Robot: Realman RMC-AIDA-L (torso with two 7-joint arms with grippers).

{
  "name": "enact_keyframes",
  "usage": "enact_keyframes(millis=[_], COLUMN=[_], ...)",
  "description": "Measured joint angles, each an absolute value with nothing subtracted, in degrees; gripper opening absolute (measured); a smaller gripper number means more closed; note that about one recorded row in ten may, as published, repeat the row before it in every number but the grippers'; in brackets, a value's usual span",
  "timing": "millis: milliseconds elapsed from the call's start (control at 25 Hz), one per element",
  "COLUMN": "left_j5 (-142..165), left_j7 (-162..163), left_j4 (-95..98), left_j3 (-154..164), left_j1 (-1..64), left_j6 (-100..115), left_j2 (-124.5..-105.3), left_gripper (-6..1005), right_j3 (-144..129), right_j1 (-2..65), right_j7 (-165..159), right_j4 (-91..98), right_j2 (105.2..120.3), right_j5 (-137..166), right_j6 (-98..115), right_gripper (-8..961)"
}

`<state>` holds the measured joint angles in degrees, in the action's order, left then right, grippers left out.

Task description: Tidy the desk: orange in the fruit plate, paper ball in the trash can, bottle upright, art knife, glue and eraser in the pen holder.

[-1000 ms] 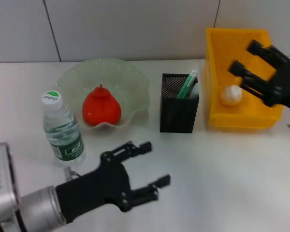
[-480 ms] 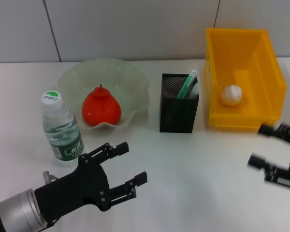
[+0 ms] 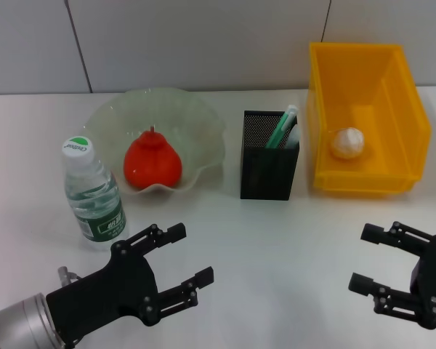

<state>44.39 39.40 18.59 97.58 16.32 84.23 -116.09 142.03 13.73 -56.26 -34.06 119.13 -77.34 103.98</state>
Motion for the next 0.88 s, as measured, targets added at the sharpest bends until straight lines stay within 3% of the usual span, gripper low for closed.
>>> enact_keyframes(millis=[880], left_j5=[48.52], left_j7=[40.02], left_j4=[18.63], left_j3=[97.04], left_j1=[16.86], left_j6=[84.61], left_j2=[-115.24], left_gripper=[785], right_j3=[142.03], right_j1=[17.50], right_j7=[-55.85], right_j4=[-29.97], right_j2=[119.18], right_j5=[-72.00], right_j6=[99.66], right_gripper=[766])
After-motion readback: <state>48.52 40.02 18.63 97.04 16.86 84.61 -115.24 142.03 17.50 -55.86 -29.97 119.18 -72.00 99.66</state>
